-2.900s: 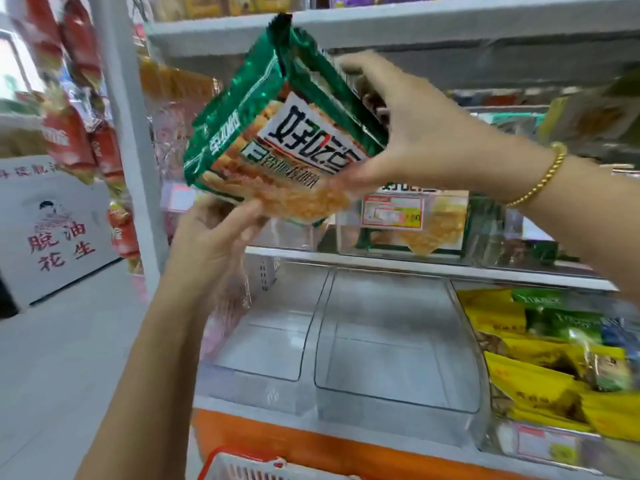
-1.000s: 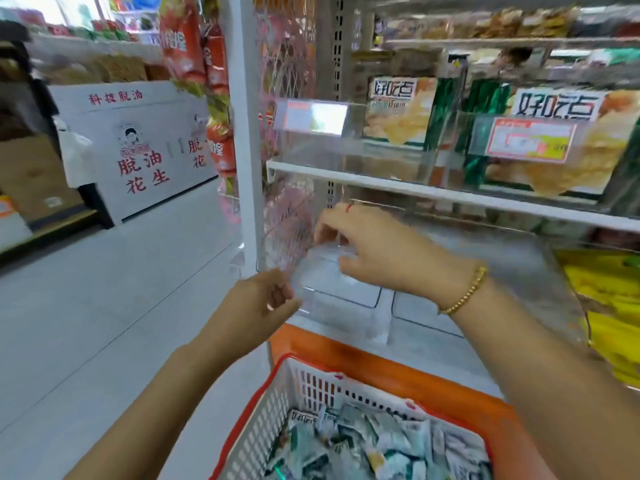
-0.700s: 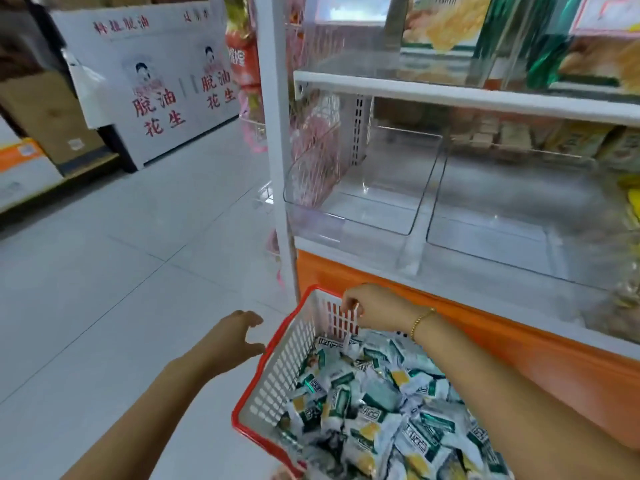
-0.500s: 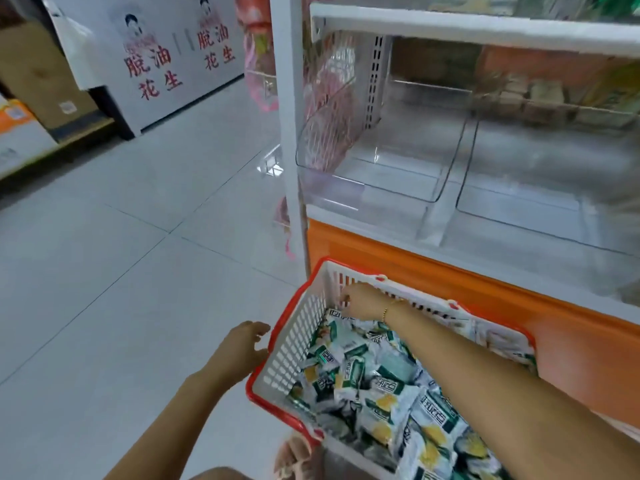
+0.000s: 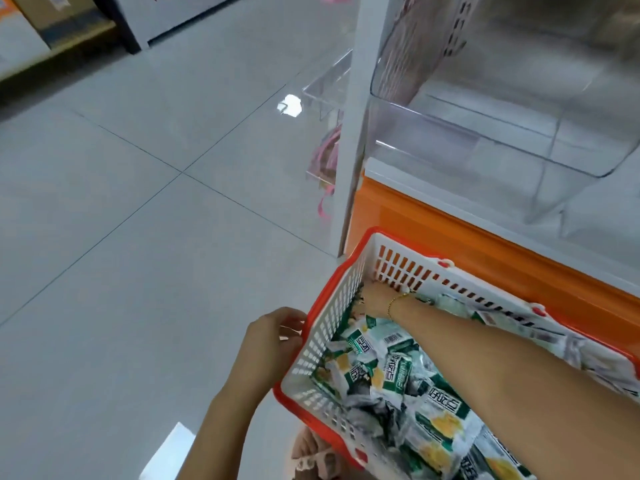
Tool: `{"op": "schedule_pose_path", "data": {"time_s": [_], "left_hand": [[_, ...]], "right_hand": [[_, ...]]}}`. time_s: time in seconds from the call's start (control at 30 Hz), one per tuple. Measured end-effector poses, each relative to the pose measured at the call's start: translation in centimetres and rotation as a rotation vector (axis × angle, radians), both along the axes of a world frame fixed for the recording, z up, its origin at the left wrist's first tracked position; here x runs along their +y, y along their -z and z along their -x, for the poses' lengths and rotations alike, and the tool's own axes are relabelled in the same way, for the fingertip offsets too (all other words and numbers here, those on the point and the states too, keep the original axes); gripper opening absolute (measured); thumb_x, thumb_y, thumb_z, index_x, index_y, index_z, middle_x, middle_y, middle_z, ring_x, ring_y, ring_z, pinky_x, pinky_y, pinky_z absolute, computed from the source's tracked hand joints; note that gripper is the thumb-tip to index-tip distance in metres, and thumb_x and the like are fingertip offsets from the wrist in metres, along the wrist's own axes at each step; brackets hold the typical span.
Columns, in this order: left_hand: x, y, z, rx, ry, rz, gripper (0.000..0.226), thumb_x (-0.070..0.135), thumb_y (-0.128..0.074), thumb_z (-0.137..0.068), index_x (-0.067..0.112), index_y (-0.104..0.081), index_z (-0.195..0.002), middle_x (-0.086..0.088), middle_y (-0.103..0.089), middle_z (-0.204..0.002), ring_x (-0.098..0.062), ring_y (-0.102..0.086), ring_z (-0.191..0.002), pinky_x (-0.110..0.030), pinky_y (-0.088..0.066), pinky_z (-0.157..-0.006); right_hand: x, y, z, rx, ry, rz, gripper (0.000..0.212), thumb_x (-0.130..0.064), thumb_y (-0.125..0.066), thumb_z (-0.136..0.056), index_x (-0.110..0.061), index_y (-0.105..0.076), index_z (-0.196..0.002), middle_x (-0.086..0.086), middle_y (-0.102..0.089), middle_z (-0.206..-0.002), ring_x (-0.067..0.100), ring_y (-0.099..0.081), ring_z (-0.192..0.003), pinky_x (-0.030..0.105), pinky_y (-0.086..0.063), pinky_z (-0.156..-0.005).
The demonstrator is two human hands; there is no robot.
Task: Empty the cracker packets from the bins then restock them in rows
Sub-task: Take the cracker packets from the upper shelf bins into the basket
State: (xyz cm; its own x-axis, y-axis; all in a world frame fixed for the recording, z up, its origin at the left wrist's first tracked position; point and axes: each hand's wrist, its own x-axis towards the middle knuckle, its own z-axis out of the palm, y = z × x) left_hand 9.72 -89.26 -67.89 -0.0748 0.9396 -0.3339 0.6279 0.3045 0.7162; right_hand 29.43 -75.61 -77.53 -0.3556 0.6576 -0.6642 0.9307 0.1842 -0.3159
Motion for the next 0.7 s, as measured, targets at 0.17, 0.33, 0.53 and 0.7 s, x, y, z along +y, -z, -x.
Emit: {"op": "schedule_pose_path", "data": {"time_s": [0.17,0.33,0.53,0.7], "left_hand": [[-0.3,0.1,0.0,-0.02,-0.028,0.0,0.033,0.002,-0.064,-0.082,0.033,-0.063,-0.094,0.019,-0.066,-0.088,0.009,-0.061,-0.083,-0.008,-0.048,-0.071],[-0.2,0.0,-0.3,0.013,-0.02,-0.023,0.033,0.004,-0.063,-0.084,0.034,-0.06,-0.095,0.02,-0.063,-0.088,0.006,-0.061,-0.083,-0.011,-0.051,-0.074],[-1.1,0.0,-1.1,0.045,-0.074,-0.102,0.027,0.009,-0.065,-0.086,0.026,-0.065,-0.107,0.016,-0.062,-0.098,0.001,-0.06,-0.086,-0.008,-0.046,-0.075],[-1.5,-0.2,-2.0,-0.124,-0.059,-0.184,0.039,0.023,-0.077,-0.078,0.033,-0.062,-0.112,0.024,-0.06,-0.107,0.006,-0.058,-0.1,-0.01,-0.047,-0.09]], "right_hand": [[1.2,0.9,-0.7,0.04,0.071,0.115,0.071,-0.039,-0.074,-0.081,-0.015,-0.044,-0.14,0.006,-0.049,-0.142,0.027,-0.048,-0.126,0.035,-0.039,-0.106],[2.5,0.4,-0.4,0.086,0.119,0.325,0.066,-0.032,-0.069,-0.085,-0.012,-0.041,-0.142,0.006,-0.042,-0.147,0.026,-0.044,-0.129,0.034,-0.038,-0.106],[2.1,-2.8,-0.5,-0.098,-0.194,0.23,0.085,-0.024,-0.077,-0.08,-0.007,-0.029,-0.148,0.011,-0.036,-0.15,0.029,-0.042,-0.131,0.035,-0.043,-0.102],[-0.9,-7.7,-4.0,0.137,-0.148,-0.076,0.051,-0.012,-0.08,-0.075,-0.019,-0.061,-0.122,-0.011,-0.06,-0.091,-0.003,-0.059,-0.075,0.014,-0.044,-0.063]]}}
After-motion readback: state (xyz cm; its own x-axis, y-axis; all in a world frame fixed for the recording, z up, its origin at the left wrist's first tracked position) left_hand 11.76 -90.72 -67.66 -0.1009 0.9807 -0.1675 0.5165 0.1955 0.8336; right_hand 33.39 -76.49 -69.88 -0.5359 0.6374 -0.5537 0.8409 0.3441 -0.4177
